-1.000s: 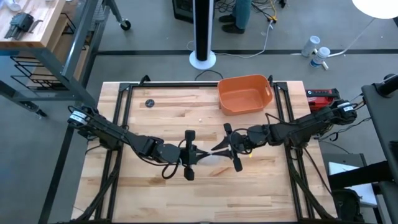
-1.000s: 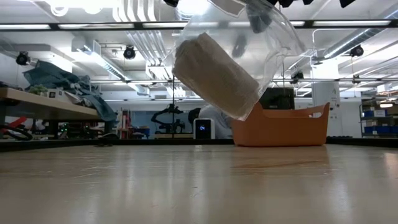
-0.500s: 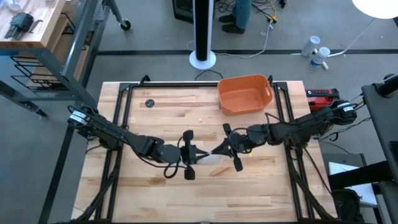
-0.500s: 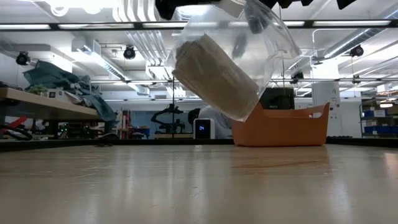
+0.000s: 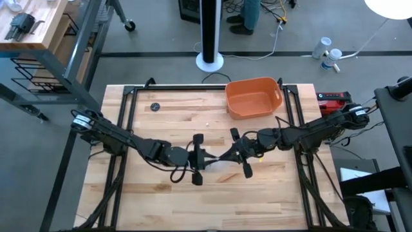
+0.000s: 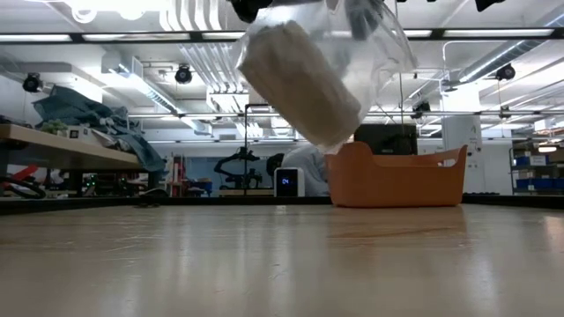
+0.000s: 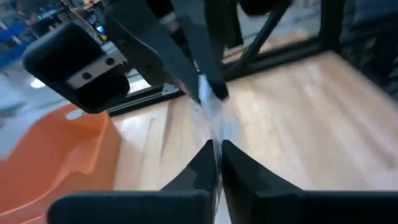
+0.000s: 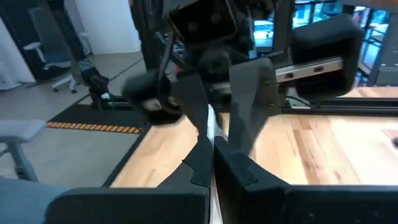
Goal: Roll bandage
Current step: Close the transparent zip bag
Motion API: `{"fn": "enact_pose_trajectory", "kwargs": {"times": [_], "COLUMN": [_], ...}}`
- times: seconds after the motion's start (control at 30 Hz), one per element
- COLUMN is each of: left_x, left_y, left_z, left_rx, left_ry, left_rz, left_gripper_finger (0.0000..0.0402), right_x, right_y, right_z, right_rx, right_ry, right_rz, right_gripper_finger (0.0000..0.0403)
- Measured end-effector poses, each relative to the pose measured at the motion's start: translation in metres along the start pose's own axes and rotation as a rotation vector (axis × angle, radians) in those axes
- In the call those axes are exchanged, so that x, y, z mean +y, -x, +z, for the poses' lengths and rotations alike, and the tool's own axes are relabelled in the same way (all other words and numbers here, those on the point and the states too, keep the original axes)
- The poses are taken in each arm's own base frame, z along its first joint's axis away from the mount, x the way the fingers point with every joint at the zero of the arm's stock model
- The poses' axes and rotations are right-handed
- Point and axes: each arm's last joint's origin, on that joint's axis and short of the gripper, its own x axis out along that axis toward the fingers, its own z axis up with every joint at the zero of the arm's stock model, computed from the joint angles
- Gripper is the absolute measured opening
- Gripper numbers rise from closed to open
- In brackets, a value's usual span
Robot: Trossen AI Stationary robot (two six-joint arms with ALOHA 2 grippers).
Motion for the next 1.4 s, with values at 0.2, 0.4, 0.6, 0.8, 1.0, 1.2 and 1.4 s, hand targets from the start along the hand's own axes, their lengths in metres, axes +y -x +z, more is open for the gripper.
{"fn": "enact_pose_trajectory", "kwargs": {"times": [0.2, 0.4, 0.6, 0.8, 1.0, 1.2, 1.4], "left_x": [-0.008, -0.014, -0.016, -0.017, -0.019, -0.018, -0.018], "left_y": [-0.013, -0.014, -0.013, -0.012, -0.014, -0.014, -0.014], "left_z": [-0.014, -0.017, -0.022, -0.025, -0.029, -0.029, -0.029], "left_rx": [0.054, 0.052, 0.106, 0.129, 0.147, 0.149, 0.150], "left_ry": [-0.086, -0.103, -0.077, -0.081, -0.167, -0.134, -0.133], "left_rz": [0.021, -0.053, -0.097, -0.154, -0.189, -0.184, -0.183], "left_gripper_finger": [0.0001, 0.0000, 0.0000, 0.0000, 0.0000, 0.0000, 0.0000], "right_x": [0.001, 0.000, 0.000, -0.003, -0.002, -0.004, -0.005], "right_y": [0.000, 0.002, 0.004, 0.007, 0.004, -0.005, -0.015], "right_z": [-0.004, -0.010, -0.020, -0.024, -0.021, -0.024, -0.025], "right_rx": [0.038, 0.121, 0.243, 0.345, 0.340, 0.353, 0.363], "right_ry": [-0.002, -0.051, -0.102, -0.171, -0.162, -0.103, -0.081], "right_rz": [-0.001, -0.014, -0.006, 0.037, 0.059, 0.050, 0.037], "right_gripper_finger": [0.0000, 0.0038, 0.0107, 0.0164, 0.0182, 0.0170, 0.0159]}}
